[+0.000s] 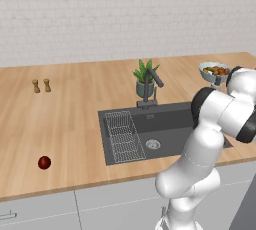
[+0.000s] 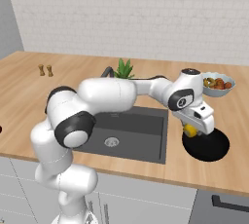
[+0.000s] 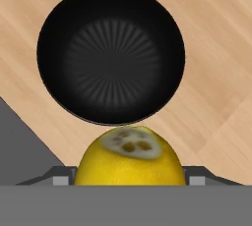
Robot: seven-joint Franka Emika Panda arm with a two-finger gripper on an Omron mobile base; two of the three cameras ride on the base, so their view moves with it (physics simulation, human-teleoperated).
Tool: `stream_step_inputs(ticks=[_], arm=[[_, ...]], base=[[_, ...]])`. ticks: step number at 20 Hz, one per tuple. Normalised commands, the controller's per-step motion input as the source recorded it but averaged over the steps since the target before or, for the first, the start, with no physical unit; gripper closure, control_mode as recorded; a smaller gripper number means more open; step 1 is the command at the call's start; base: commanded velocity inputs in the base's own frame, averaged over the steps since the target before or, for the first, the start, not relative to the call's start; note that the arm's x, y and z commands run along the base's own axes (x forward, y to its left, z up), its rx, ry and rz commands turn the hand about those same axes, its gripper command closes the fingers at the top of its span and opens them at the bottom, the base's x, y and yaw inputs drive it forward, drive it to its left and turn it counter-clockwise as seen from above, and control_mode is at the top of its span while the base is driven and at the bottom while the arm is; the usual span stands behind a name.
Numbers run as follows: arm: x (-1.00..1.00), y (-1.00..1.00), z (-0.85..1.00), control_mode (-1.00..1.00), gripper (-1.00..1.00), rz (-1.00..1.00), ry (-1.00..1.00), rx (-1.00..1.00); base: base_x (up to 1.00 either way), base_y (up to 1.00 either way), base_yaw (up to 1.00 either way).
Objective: Pick the lemon from the sink and place it in the bowl. Then pick the bowl and place it in the microwave. Then close the microwave door and press the start button.
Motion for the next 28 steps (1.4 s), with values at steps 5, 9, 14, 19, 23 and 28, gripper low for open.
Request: stream_step_inputs(ticks=[5, 9, 14, 19, 23, 28], arm=[[0.28, -0.16, -0.05, -1.00, 1.00, 0.01, 0.00, 0.08], [0.40, -0.28, -0.14, -1.00, 1.00, 0.06, -0.01, 0.11], [0.31, -0.42, -0.19, -1.00, 1.00, 0.07, 0.00, 0.14], [0.20, -0.32, -0.28, -1.00, 1.00, 0.03, -0.02, 0.10], [0.32, -0.15, -0.32, -1.00, 1.00, 0.02, 0.00, 0.07], [0.39, 0.00, -0.40, -1.00, 1.00, 0.00, 0.00, 0.00]], base=[[0.00, 0.00, 0.00], [0.00, 0.00, 0.00], [0.00, 0.00, 0.00], [0.00, 0.00, 0.00], [0.00, 0.00, 0.00], [0.00, 0.00, 0.00]])
